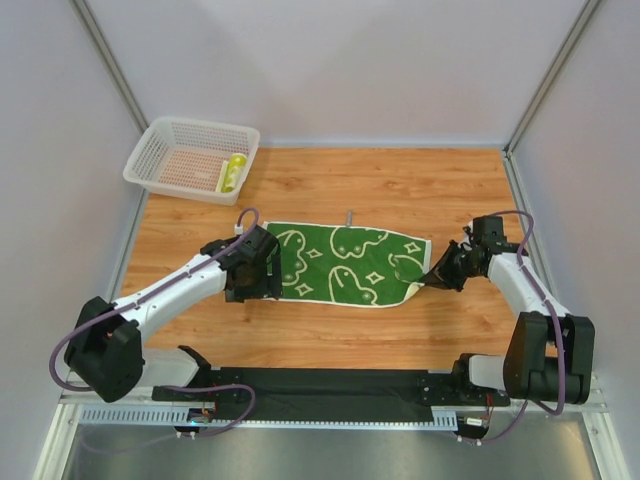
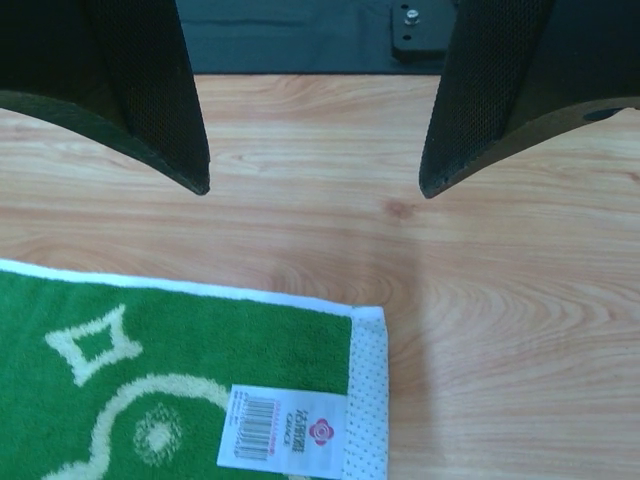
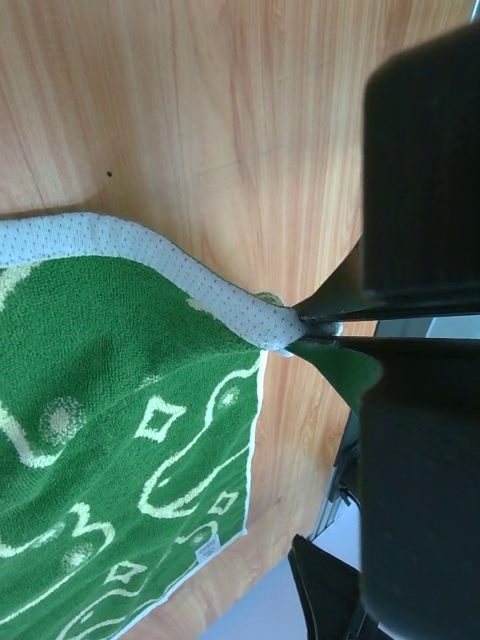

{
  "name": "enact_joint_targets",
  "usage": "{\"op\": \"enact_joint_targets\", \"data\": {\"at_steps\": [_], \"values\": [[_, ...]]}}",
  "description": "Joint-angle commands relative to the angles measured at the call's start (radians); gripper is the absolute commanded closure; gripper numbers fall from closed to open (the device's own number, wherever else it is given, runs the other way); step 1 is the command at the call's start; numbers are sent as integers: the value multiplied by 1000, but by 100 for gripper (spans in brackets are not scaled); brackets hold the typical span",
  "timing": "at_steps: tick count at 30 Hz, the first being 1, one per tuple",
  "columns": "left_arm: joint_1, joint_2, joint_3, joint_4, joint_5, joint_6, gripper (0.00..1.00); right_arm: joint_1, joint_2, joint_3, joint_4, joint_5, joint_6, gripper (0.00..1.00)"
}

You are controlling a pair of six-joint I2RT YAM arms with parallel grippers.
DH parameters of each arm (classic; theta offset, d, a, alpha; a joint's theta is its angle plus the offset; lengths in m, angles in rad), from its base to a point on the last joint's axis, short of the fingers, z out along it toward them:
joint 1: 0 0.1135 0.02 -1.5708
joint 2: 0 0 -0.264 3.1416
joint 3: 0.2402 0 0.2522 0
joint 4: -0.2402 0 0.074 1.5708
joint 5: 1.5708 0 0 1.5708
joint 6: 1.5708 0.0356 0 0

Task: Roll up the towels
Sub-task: Flatten the towel

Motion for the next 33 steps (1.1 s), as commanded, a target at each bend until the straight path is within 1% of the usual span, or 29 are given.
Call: {"op": "enact_joint_targets", "data": {"at_steps": [1, 2, 3, 6, 9, 13, 19, 22, 24, 27, 30, 31, 33], "values": [[16, 17, -29, 84, -62, -61, 10, 4, 9, 28, 8, 57, -1, 100], [47, 17, -70, 118, -39, -61, 11, 4, 12, 28, 8, 65, 2, 100], [59, 15, -90, 188, -6, -60, 14, 7, 12, 31, 10, 66, 2, 100], [78, 48, -119, 258, 6, -44, 16, 8, 20, 45, 1, 80, -7, 100], [78, 152, -95, 255, -22, -55, 18, 13, 27, 56, -2, 98, -10, 100], [82, 222, -77, 273, -42, -86, 20, 23, 38, 73, -2, 103, -6, 100], [110, 252, -75, 293, -53, -110, 20, 28, 43, 73, -9, 108, -20, 100], [112, 262, -80, 290, -50, -107, 23, 28, 50, 68, -2, 102, -20, 100], [112, 276, -81, 284, -59, -107, 27, 28, 58, 64, 5, 95, -18, 100], [113, 290, -87, 289, -60, -104, 37, 28, 69, 58, 14, 88, -17, 100], [113, 298, -93, 306, -44, -103, 53, 30, 73, 53, 19, 85, -18, 100], [113, 296, -95, 310, -37, -97, 69, 30, 75, 51, 19, 80, -15, 100], [113, 304, -90, 309, -22, -86, 79, 28, 78, 51, 22, 75, -13, 100]]}}
